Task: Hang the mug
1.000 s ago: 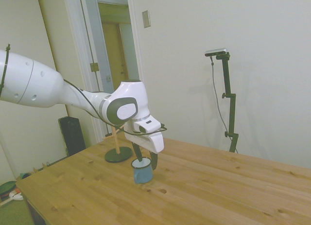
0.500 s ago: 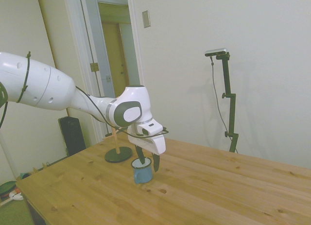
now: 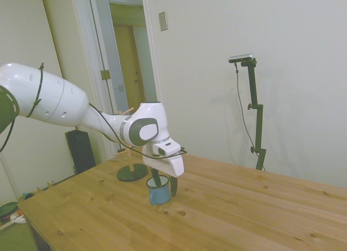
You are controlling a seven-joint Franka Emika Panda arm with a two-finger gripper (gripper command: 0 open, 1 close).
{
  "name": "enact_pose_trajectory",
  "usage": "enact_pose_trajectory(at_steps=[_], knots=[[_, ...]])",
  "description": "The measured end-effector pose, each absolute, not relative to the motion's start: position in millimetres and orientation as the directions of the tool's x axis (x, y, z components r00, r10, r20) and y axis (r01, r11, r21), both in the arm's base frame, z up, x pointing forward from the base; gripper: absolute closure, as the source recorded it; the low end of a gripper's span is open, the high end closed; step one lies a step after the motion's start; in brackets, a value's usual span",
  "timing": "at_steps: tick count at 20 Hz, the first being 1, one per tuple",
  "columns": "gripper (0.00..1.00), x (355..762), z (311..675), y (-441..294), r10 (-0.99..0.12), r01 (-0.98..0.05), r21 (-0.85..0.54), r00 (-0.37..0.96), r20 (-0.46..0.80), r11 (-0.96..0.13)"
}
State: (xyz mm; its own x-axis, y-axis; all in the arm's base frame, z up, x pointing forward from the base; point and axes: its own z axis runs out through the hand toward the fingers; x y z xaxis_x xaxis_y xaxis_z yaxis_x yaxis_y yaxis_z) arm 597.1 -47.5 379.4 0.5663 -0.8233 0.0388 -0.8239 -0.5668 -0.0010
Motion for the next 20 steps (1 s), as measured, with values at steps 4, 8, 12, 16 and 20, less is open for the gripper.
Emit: enact_pose_trajectory(at_steps=[4,8,12,16,20], knots=[[1.0,598.0,378.2,-47.4,-0.824,-0.825,0.001,0.565,0.046,-0.566],[1.0,598.0,378.3,-48.9,-0.826,-0.827,0.0,0.562,0.048,-0.563],[1.0,598.2,378.5,-50.0,-0.827,-0.828,-0.002,0.561,0.049,-0.561],[1.0,598.1,377.9,-51.0,-0.827,-0.828,-0.003,0.559,0.051,-0.56],[1.0,597.8,374.8,-51.9,-0.828,-0.829,-0.007,0.558,0.054,-0.559]])
